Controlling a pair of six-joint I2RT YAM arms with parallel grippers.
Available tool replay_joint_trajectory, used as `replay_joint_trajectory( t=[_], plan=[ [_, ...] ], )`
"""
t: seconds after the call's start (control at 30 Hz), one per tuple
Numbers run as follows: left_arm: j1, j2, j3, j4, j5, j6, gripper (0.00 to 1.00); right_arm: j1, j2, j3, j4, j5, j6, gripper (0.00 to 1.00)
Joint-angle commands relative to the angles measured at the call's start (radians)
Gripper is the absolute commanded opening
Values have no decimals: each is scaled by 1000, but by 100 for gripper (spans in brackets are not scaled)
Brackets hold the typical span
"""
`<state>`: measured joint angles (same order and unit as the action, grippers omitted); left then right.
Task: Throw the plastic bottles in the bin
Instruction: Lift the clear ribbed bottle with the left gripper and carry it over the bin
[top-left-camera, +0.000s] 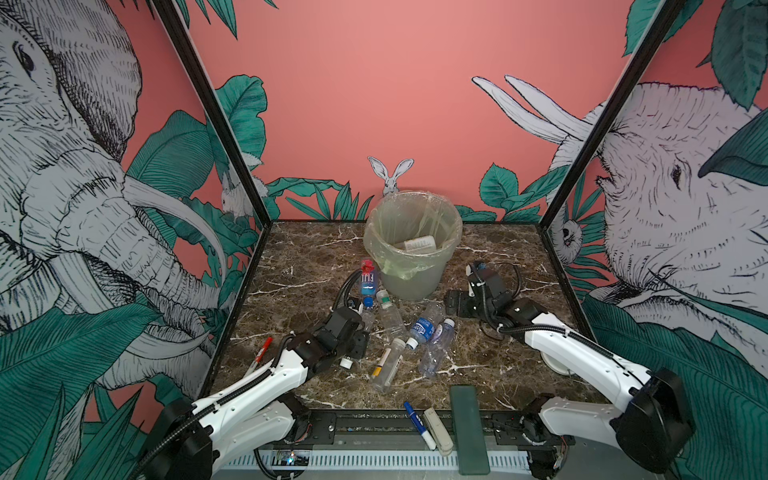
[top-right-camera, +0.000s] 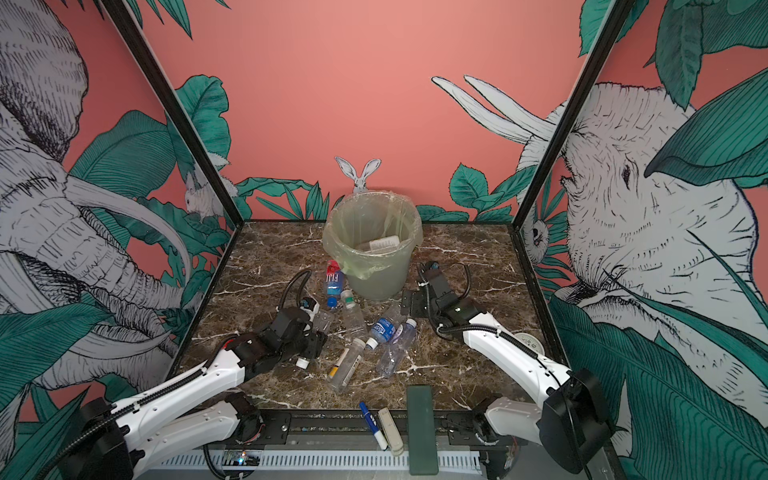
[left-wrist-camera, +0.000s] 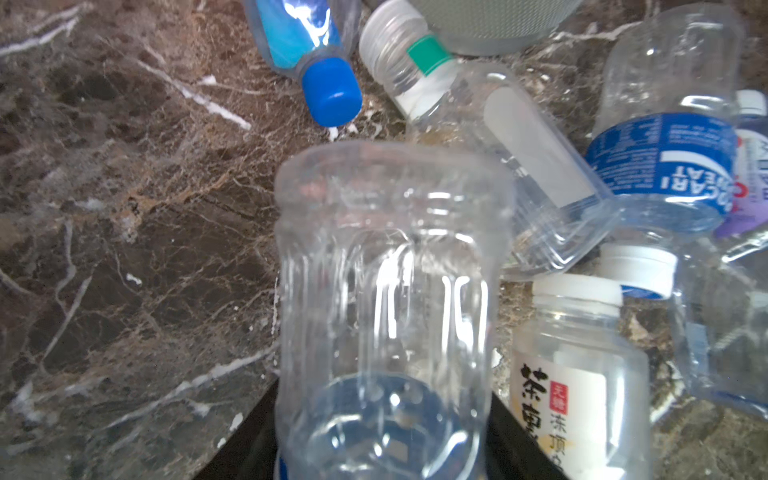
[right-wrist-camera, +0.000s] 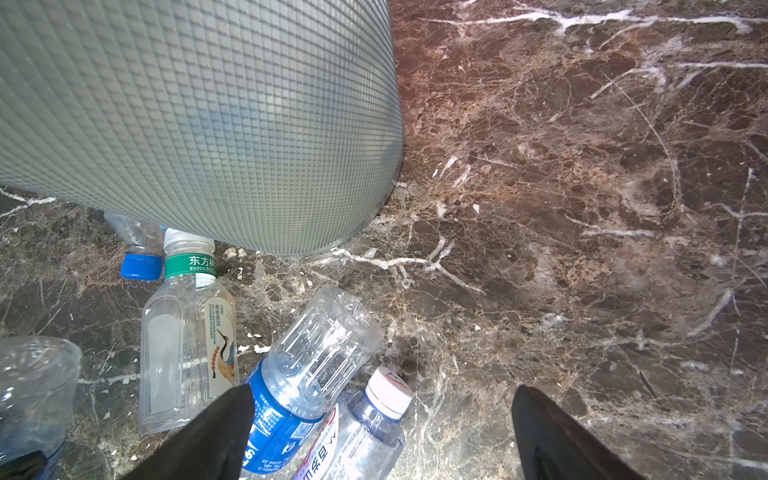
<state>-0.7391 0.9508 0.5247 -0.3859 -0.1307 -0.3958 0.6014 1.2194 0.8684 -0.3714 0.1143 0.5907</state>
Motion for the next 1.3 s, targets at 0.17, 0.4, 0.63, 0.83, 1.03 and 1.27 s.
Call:
replay_joint_trajectory(
  t=[0.17, 0.4, 0.63, 0.83, 1.03, 1.27],
  plan=[
    [-5, -119, 21, 27, 31, 80, 62, 4, 9, 18, 25, -3, -9, 99],
    [-5, -175, 76, -5, 23, 131, 62, 6, 9, 21, 22, -2, -9, 99],
    [-5, -203, 140, -20, 38, 156, 62, 6, 6, 24, 20, 2, -10, 98],
    [-3, -207, 196, -40, 43, 182, 62, 8, 2, 26, 19, 0, -9, 99],
    [-4, -209, 253, -48, 47, 195, 62, 9, -4, 28, 18, 1, -9, 98],
    [-5, -185, 330, -48, 42, 220, 62, 11, -5, 33, 18, 3, -9, 99]
  ],
)
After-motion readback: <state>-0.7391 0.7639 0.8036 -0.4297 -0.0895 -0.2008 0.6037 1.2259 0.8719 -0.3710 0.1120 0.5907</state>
